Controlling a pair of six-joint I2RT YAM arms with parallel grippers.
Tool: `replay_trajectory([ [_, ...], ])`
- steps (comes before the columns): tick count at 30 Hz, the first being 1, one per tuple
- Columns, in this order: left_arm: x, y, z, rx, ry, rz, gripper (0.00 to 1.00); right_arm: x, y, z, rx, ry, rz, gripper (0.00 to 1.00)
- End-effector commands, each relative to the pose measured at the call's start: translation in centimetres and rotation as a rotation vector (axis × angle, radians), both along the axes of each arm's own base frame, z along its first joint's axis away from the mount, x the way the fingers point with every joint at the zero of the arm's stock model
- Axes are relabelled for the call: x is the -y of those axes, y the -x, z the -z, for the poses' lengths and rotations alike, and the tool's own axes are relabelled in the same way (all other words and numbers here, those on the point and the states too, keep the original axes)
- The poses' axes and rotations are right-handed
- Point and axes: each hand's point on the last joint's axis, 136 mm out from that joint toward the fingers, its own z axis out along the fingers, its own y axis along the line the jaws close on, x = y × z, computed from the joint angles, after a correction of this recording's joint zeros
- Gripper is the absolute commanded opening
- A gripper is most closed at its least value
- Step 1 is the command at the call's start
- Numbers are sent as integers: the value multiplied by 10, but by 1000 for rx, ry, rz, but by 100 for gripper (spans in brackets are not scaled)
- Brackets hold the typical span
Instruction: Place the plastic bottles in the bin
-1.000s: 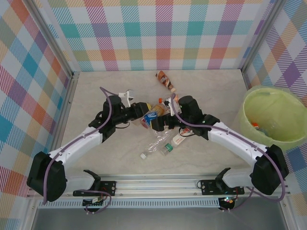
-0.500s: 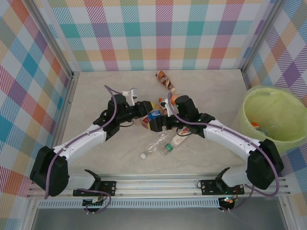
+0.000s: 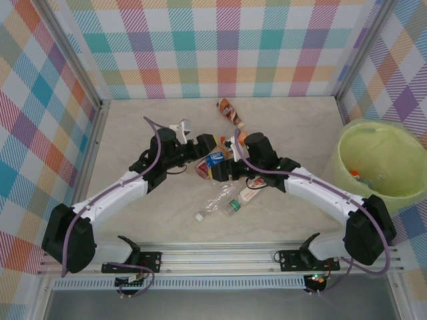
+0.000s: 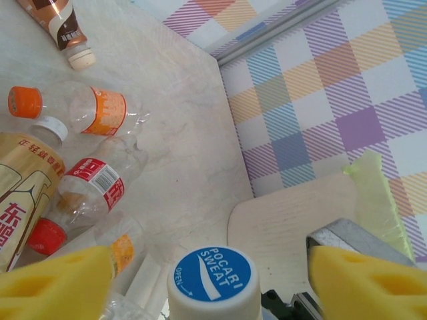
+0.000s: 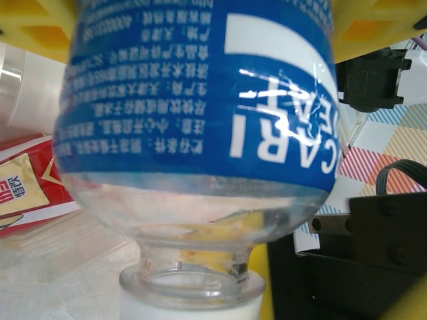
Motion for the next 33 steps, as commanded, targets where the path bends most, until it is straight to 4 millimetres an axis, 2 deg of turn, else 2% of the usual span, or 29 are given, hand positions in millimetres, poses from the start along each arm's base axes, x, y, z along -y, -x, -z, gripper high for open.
replay_trajectory([
  [1, -7, -1, -11, -21, 17, -59, 99, 0, -1, -17, 72, -1, -10, 53],
  [5, -26, -3, -5, -58, 7, -164, 100, 13, -3, -10, 109, 87, 11, 52],
  [10, -77, -3, 30, -235, -71, -399, 100, 34, -8, -8, 166, 185, 68, 51],
  [16, -106, 1, 55, -302, -42, -495, 100, 65, -19, -26, 270, 233, 213, 48],
  [20, -117, 4, 63, -316, -46, -531, 100, 84, -22, -55, 381, 217, 299, 48],
  [24, -124, 5, 68, -324, -53, -549, 100, 108, -25, -92, 509, 227, 387, 47],
  [33, -125, 4, 78, -345, -63, -554, 100, 161, -25, -178, 812, 279, 580, 47],
])
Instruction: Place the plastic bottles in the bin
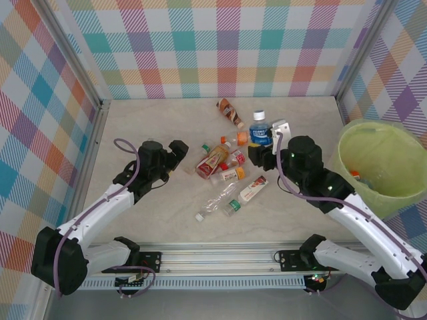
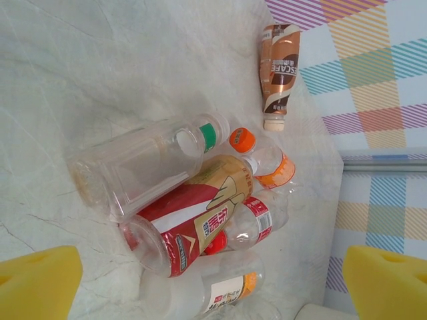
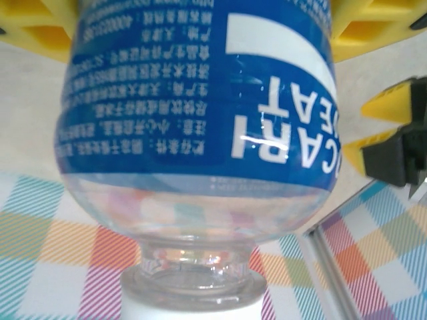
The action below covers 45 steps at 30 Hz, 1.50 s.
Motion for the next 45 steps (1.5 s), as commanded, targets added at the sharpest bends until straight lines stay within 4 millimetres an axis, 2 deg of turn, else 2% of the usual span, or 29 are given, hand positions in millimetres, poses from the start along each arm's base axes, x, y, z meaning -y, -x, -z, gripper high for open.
replay_trajectory([
  [1, -6, -1, 6, -14, -1, -24, 100, 33, -4, -50, 182, 60, 127, 47],
  [6, -4, -2, 12, -31, -2, -16, 100, 69, 1, -88, 298, 155, 259, 47],
  [11, -1, -4, 15, -43, 4, -6, 100, 103, 14, -118, 390, 157, 374, 47],
  [15, 2, -5, 18, -52, 7, 3, 100, 143, 21, -129, 382, 191, 539, 48],
  [17, 3, -6, 19, -56, 9, 7, 100, 162, 19, -128, 355, 239, 622, 48],
  [23, 6, -6, 21, -69, 14, 22, 100, 220, 6, -100, 201, 350, 851, 48],
  [28, 3, -3, 22, -76, 2, 22, 100, 247, 1, -82, 91, 315, 916, 50],
  [30, 1, -2, 23, -75, -2, 18, 100, 264, -1, -69, 22, 353, 974, 52],
  [34, -3, 0, 25, -79, -5, 12, 100, 305, 6, -39, -128, 370, 1123, 55],
  [38, -9, 2, 27, -85, -14, 3, 100, 316, 6, -9, -226, 312, 1120, 56],
  [43, -15, 3, 30, -97, -15, -8, 100, 327, 11, 12, -278, 301, 1164, 57],
  [45, -16, 4, 32, -101, -17, -10, 100, 324, 10, 18, -290, 284, 1146, 62],
])
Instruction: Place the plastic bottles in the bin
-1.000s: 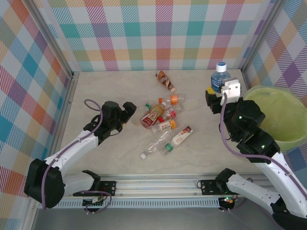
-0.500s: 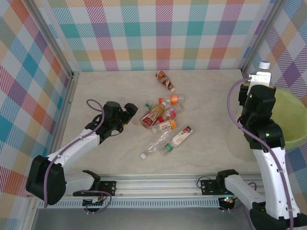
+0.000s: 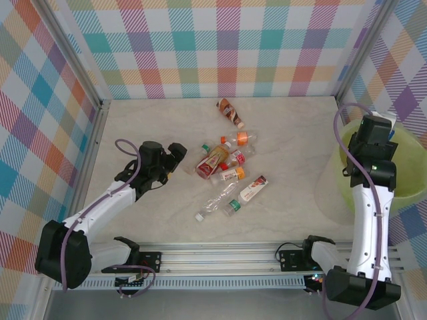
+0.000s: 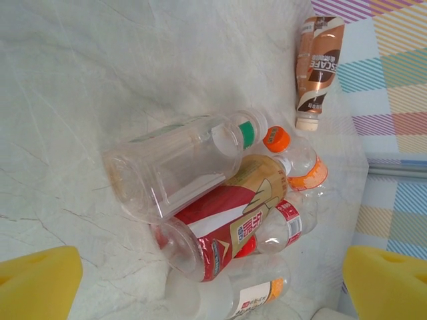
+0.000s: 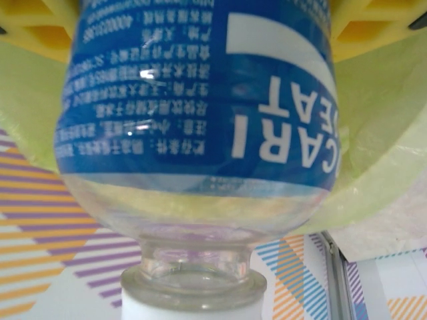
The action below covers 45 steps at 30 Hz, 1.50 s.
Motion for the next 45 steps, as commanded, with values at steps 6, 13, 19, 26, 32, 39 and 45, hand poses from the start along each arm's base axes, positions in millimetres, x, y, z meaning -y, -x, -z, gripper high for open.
replay_trajectory([
  [6, -1, 11, 8, -24, 3, 57, 100, -13, 0, 9, 47, -103, -35, 80],
  [13, 2, 21, 19, -63, 1, 104, 100, -32, -1, 5, 124, -207, -102, 98],
  [19, 0, 23, 21, -69, -11, 101, 100, -46, -2, 2, 151, -279, -146, 100],
  [26, -3, 21, 23, -71, -21, 84, 100, -69, 1, -15, 222, -366, -239, 100],
  [32, -4, 19, 27, -76, -16, 68, 100, -143, -6, -43, 320, -580, -622, 100],
  [39, -8, 18, 27, -62, -12, 36, 100, -198, -2, -64, 380, -756, -884, 100],
  [45, -9, 18, 24, -35, -3, 28, 100, -245, -2, -45, 257, -727, -998, 100],
])
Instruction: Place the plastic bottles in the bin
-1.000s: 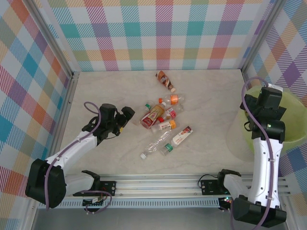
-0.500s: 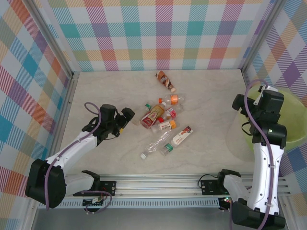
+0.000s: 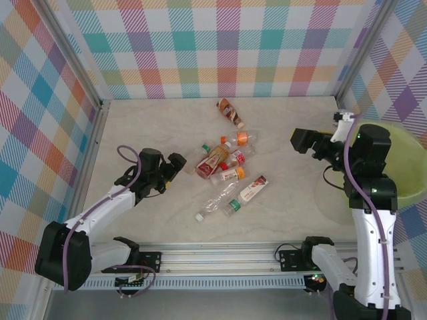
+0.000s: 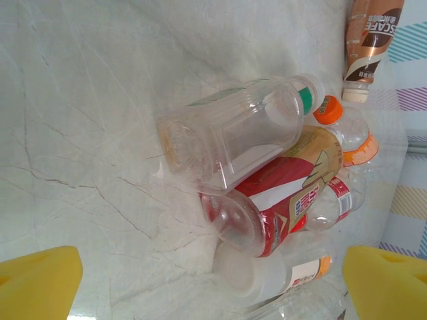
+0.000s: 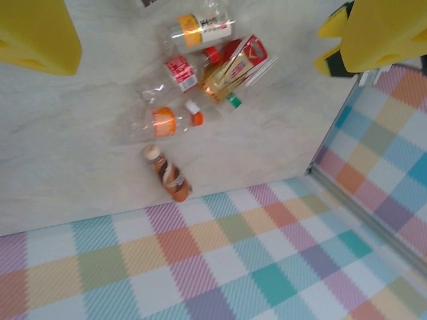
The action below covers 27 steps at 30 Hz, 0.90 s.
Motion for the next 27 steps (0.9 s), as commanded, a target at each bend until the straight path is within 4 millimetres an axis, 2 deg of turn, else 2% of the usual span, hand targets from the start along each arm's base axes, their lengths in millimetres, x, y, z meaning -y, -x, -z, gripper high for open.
replay_trajectory([
  [1, -3, -5, -11, 48, 22, -24, 100, -28, -3, 11, -21, 32, -77, 100],
  [4, 3, -4, -11, 43, 48, 4, 100, -57, -8, 39, -91, 91, -133, 100],
  [10, 15, 2, -10, 43, 94, 72, 100, -98, -9, 104, -246, 326, -177, 100],
  [15, 24, 5, -9, 49, 146, 110, 100, -119, -11, 139, -345, 390, -157, 100],
  [19, 28, 12, -10, 43, 132, 172, 100, -114, -17, 171, -464, 262, 17, 100],
  [24, 30, 22, -9, 19, 86, 244, 100, -89, -4, 227, -602, 148, 237, 100],
  [27, 32, 29, 2, -9, 129, 234, 100, -83, 5, 247, -679, 84, 317, 100],
])
